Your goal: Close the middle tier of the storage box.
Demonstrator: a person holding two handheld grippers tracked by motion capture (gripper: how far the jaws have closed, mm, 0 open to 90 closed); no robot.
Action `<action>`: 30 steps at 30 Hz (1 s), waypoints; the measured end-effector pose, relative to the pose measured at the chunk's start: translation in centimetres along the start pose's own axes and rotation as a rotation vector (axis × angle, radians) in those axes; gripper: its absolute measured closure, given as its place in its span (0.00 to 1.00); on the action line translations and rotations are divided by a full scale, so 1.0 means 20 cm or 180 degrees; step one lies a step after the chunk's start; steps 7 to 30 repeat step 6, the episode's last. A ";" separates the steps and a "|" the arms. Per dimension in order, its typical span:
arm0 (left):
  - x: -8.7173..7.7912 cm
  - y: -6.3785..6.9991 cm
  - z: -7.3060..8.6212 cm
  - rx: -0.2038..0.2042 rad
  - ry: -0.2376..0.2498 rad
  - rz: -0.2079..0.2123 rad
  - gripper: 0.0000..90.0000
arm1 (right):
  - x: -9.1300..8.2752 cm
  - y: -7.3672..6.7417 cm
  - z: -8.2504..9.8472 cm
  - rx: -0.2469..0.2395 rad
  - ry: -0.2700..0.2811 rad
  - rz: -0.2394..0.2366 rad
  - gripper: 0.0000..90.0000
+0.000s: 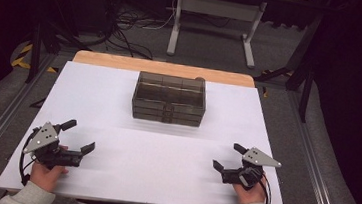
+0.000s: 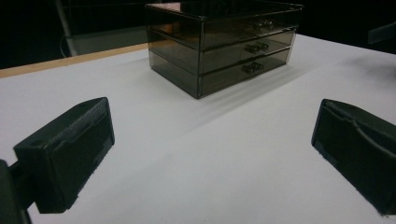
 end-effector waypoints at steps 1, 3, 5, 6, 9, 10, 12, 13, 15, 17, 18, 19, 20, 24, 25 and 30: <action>0.00 0.00 0.00 0.0002 -0.0004 0.0001 0.00 | 0.00 0.00 0.00 0.0000 0.0000 0.0000 0.00; 0.00 0.00 0.00 0.0021 -0.0030 -0.0006 0.00 | 0.00 0.00 0.00 -0.0021 -0.0003 0.0008 0.00; 0.00 0.00 0.00 0.0041 -0.0036 -0.0028 0.00 | 0.00 0.00 0.00 -0.0030 0.0000 0.0003 0.00; 0.00 0.00 0.00 0.0046 -0.0036 -0.0030 0.00 | 0.00 0.00 0.00 -0.0034 0.0002 0.0004 0.00; 0.00 0.00 0.00 0.0046 -0.0036 -0.0030 0.00 | 0.00 0.00 0.00 -0.0034 0.0002 0.0004 0.00; 0.00 0.00 0.00 0.0046 -0.0036 -0.0030 0.00 | 0.00 0.00 0.00 -0.0034 0.0002 0.0004 0.00; 0.00 0.00 0.00 0.0046 -0.0036 -0.0030 0.00 | 0.00 0.00 0.00 -0.0034 0.0002 0.0004 0.00; 0.00 0.00 0.00 0.0046 -0.0036 -0.0030 0.00 | 0.00 0.00 0.00 -0.0034 0.0002 0.0004 0.00; 0.00 0.00 0.00 0.0046 -0.0036 -0.0030 0.00 | 0.00 0.00 0.00 -0.0034 0.0002 0.0004 0.00; 0.00 0.00 0.00 0.0046 -0.0036 -0.0030 0.00 | 0.00 0.00 0.00 -0.0034 0.0002 0.0004 0.00; 0.00 0.00 0.00 0.0046 -0.0036 -0.0030 0.00 | 0.00 0.00 0.00 -0.0034 0.0002 0.0004 0.00; 0.00 0.00 0.00 0.0046 -0.0036 -0.0030 0.00 | 0.00 0.00 0.00 -0.0034 0.0002 0.0004 0.00; 0.00 0.00 0.00 0.0046 -0.0036 -0.0030 0.00 | 0.00 0.00 0.00 -0.0034 0.0002 0.0004 0.00; 0.00 0.00 0.00 0.0046 -0.0036 -0.0030 0.00 | 0.00 0.00 0.00 -0.0034 0.0002 0.0004 0.00; 0.00 0.00 0.00 0.0046 -0.0036 -0.0030 0.00 | 0.00 0.00 0.00 -0.0034 0.0002 0.0004 0.00; 0.00 0.00 0.00 0.0046 -0.0036 -0.0030 0.00 | 0.00 0.00 0.00 -0.0034 0.0002 0.0004 0.00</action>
Point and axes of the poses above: each handheld gripper's, and its own axes: x roughly forward along the jaws, z roughly out of its underside, y roughly to its right, the point moved 1 cm from there along x, roughly forward along the jaws, and after that the axes turned 6 degrees about x, right-handed, at the moved point
